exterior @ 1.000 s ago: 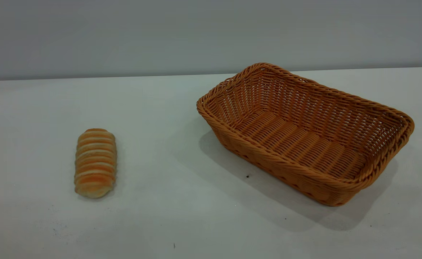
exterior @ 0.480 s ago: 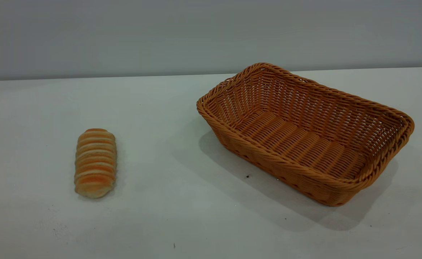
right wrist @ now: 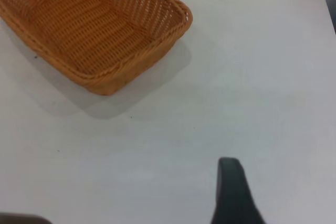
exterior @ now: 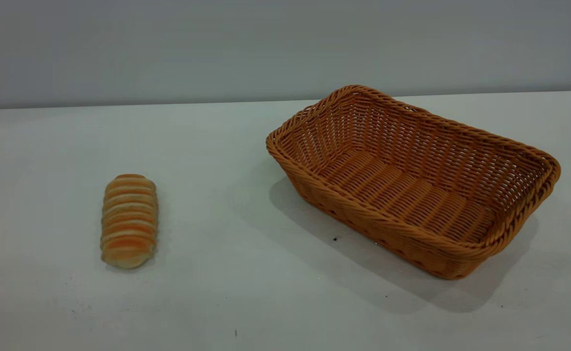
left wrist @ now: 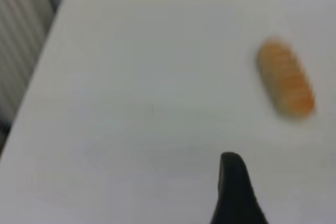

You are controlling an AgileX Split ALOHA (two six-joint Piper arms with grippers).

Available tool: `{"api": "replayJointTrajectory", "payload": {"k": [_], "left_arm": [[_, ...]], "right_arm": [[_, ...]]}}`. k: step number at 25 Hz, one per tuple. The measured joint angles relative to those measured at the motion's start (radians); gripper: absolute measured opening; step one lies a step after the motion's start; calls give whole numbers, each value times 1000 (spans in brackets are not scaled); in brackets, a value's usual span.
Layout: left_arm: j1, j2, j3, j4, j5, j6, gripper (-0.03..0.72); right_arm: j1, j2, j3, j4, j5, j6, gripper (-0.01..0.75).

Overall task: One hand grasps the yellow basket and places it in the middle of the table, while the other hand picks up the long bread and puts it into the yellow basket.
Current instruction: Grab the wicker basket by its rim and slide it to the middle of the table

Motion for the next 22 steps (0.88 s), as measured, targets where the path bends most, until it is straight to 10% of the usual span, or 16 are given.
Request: {"api": "replayJointTrajectory", "payload": {"k": [10,22], "left_arm": [[0,247,-5,-32,-75,-7,513],[0,538,-121,-29,-122,-5,513]], "right_arm": [[0,155,-27,41,-46,-14,508],[0,905,-82,420,-514,-96,508]]}}
